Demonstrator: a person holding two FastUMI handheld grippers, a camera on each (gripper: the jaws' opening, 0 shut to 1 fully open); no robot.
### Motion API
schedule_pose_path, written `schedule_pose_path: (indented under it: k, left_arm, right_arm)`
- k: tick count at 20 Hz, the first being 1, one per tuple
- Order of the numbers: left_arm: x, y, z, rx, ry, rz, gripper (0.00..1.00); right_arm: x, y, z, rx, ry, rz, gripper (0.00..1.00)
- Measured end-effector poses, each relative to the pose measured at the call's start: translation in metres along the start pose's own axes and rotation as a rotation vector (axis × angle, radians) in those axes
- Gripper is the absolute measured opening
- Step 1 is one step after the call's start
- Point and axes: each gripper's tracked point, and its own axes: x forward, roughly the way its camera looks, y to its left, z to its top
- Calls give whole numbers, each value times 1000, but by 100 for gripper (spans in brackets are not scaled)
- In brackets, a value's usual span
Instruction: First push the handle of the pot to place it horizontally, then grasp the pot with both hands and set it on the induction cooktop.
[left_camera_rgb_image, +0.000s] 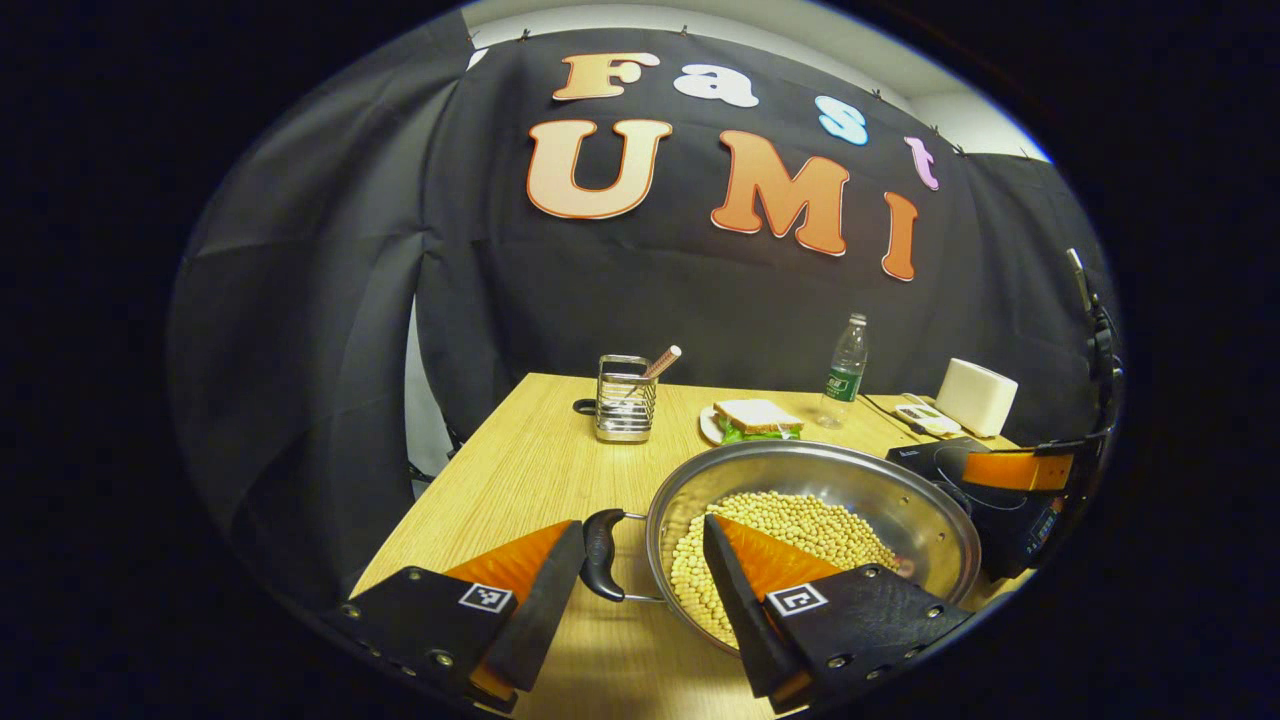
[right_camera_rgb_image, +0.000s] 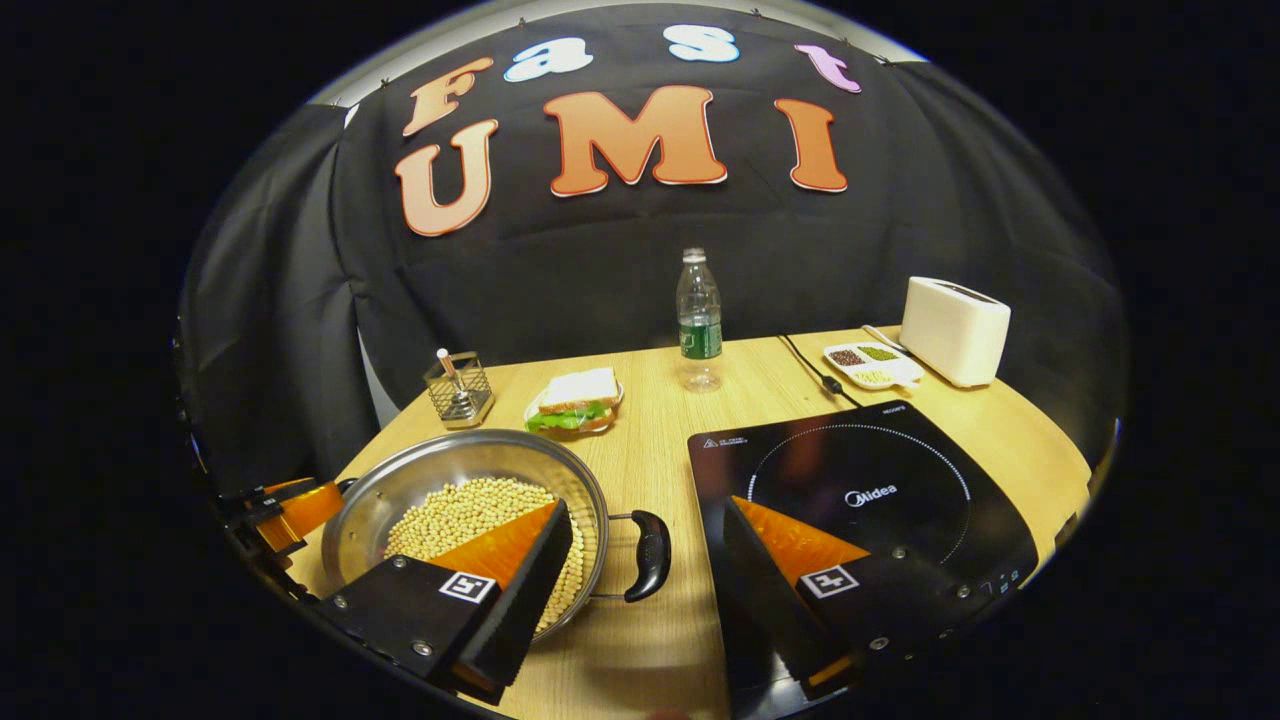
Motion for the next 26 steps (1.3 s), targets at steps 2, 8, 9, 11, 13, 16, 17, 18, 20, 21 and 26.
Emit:
schedule_pose_path:
  k: [2, 8, 9, 11, 13, 16, 17, 18, 20, 21, 26]
  left_arm:
    - [6, 5, -2, 18, 11, 12, 77]
    - [21, 2, -23, -3, 87, -19, 77]
    - [24, 1, -25, -2, 95, -24, 77]
    - [28, 4, -33, 4, 123, -22, 78]
    - [33, 7, -37, -9, 144, -23, 77]
    - [32, 10, -34, -53, 143, -16, 63]
    - [33, 10, -35, -66, 143, -18, 59]
    - [31, 10, -36, -73, 144, -13, 57]
    - [28, 10, -38, -89, 151, 12, 54]
    - [27, 11, -37, -97, 150, 28, 54]
    - [13, 7, -44, -182, 170, 76, 49]
  right_arm:
    - [10, 6, -9, -8, 29, -3, 95]
    - [32, 8, -28, -14, 95, -12, 95]
    - [33, 7, -30, -15, 100, -15, 94]
    - [36, 8, -32, -16, 113, -16, 88]
    - [39, 8, -37, -11, 134, -11, 82]
    - [41, 13, -43, 6, 162, 5, 72]
    - [41, 11, -41, 17, 160, 5, 66]
    - [42, 12, -42, 21, 166, 7, 66]
    - [44, 13, -38, 23, 152, 15, 61]
    - [43, 14, -39, 33, 155, 18, 57]
    - [31, 12, -27, 54, 141, 47, 52]
